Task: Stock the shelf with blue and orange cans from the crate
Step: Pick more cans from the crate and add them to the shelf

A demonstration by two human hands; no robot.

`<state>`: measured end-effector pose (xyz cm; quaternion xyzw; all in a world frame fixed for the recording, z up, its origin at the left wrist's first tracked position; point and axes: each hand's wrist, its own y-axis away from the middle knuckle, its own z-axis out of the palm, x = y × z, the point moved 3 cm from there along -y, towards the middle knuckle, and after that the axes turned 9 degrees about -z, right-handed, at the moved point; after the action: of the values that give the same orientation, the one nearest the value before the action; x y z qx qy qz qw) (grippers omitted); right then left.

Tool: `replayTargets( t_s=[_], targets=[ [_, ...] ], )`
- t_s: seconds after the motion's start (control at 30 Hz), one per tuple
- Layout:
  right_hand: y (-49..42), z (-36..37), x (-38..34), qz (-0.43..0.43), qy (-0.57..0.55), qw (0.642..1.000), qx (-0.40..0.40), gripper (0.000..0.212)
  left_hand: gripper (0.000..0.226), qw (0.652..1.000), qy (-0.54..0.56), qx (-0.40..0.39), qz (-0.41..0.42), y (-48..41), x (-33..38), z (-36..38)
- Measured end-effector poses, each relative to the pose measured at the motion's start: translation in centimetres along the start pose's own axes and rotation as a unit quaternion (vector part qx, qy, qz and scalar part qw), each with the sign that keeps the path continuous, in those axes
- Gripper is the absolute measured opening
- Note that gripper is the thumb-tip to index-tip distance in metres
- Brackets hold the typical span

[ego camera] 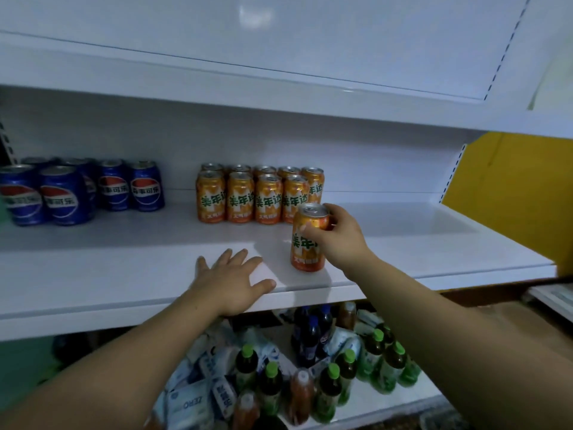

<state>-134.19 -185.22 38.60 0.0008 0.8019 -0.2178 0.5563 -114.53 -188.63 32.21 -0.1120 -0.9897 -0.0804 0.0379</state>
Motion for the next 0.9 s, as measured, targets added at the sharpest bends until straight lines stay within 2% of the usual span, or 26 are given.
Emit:
replayTargets(
  t_s=[0.17,0.4,0.53,0.6,0.9],
  targets=[
    [-2.0,-1.1,2.1,-0.015,0.032,0.999,0.023,0.059,0.075,0.999,-0.021,0.024,0.004,-0.1,0.2,0.4],
    [-6.6,-2.0,5.2,-0.028,0.166,0.985,0.023,0.072,0.081,0.999,-0.028,0.028,-0.006,-0.3,0.3,0.6],
    [-9.2,-2.2,6.4,-0.036,0.184,0.982,0.027,0.054,0.110,0.999,-0.025,0.032,-0.006,-0.3,0.3,0.7],
    [-10.2,-2.3,7.0,-0.037,0.185,0.982,0.027,0.047,0.117,0.999,-0.024,0.038,-0.006,-0.3,0.2,0.8],
    [-14.1,-1.9,9.1,-0.005,0.172,0.985,0.017,0.057,0.118,0.998,-0.029,0.050,-0.005,-0.4,0.2,1.2]
  ],
)
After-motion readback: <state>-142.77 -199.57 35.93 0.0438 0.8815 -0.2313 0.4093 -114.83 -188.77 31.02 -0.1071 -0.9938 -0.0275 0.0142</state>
